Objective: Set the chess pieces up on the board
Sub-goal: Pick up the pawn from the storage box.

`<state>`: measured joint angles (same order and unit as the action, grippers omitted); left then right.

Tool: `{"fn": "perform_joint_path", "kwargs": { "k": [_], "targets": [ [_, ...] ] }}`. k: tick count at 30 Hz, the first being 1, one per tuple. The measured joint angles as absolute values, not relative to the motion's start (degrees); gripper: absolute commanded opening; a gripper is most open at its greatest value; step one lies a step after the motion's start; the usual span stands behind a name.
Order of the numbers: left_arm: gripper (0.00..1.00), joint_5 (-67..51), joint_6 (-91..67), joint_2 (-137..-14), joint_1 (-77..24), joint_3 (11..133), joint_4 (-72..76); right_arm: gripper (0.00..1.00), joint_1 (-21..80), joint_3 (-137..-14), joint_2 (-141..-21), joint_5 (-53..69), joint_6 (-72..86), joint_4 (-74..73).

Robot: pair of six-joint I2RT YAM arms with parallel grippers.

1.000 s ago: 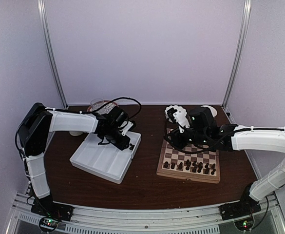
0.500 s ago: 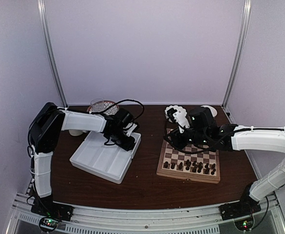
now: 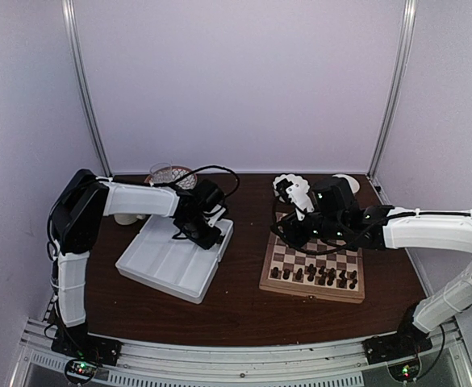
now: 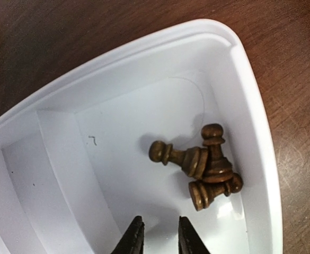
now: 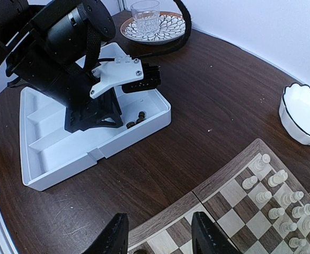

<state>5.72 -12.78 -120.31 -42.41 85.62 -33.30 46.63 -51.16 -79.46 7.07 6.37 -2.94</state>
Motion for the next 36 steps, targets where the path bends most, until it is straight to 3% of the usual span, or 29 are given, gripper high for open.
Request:
{"fn": "perform_joint_path", "kwargs": {
  "k": [10,21,36],
  "targets": [
    [0.34,6.3,-12.0,-115.7,-42.7,79.6,-27.9,0.43,46.7,-51.2,-79.5,7.6,6.3,-3.0],
    [0.31,5.5,-9.3,-115.2,-42.7,79.4,-23.9,0.43,46.7,-51.2,-79.5,7.7,6.3,-3.0],
    [0.32,3.8,3.2,-121.8,-42.7,88.0,-29.4,0.43,46.6,-51.2,-79.6,7.8,6.3,-3.0]
  ]
}}
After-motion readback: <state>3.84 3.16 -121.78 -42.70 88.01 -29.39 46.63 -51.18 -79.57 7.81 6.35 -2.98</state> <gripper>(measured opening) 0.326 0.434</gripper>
